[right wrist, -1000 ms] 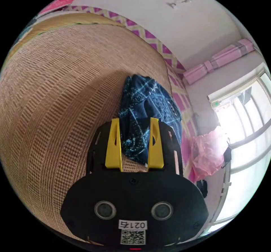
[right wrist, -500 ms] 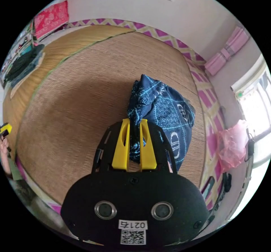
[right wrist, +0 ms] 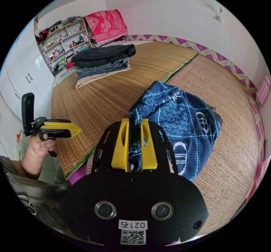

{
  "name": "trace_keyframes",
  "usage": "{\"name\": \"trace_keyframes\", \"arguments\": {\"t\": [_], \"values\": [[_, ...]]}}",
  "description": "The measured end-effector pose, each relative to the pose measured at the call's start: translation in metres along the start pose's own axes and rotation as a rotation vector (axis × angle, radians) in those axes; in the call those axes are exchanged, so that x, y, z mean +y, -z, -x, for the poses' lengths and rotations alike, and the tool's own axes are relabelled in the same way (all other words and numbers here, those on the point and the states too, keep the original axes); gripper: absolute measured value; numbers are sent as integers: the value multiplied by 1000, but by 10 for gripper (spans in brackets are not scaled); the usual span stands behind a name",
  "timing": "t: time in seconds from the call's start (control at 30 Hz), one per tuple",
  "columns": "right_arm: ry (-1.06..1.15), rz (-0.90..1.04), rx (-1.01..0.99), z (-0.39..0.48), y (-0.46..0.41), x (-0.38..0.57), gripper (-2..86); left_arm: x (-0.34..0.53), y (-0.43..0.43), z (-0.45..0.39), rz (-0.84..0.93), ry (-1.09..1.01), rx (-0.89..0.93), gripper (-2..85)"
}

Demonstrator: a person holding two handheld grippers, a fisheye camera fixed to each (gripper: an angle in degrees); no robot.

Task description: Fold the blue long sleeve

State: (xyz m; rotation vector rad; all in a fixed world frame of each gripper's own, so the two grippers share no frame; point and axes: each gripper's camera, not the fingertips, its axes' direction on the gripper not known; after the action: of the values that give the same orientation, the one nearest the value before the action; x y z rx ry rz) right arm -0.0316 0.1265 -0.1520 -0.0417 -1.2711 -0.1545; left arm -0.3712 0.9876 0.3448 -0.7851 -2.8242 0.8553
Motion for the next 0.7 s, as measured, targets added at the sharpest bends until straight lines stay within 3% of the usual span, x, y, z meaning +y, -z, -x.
{"name": "trace_keyframes", "arguments": {"t": [0.13,0.47,0.57,0.6,0.7], "values": [[40,-9,40,-4,8,25,116,11,16,3,-15,20,9,-10],[71,44,48,3,-28,64,121,15,37,-3,-34,29,45,-10],[44,48,114,-8,-38,78,93,15,44,-3,-33,29,50,-10],[19,16,116,-20,-33,85,44,14,47,-4,-35,27,44,-10],[-69,-91,-35,-70,3,103,3,9,52,-7,-32,16,34,-10]]}}
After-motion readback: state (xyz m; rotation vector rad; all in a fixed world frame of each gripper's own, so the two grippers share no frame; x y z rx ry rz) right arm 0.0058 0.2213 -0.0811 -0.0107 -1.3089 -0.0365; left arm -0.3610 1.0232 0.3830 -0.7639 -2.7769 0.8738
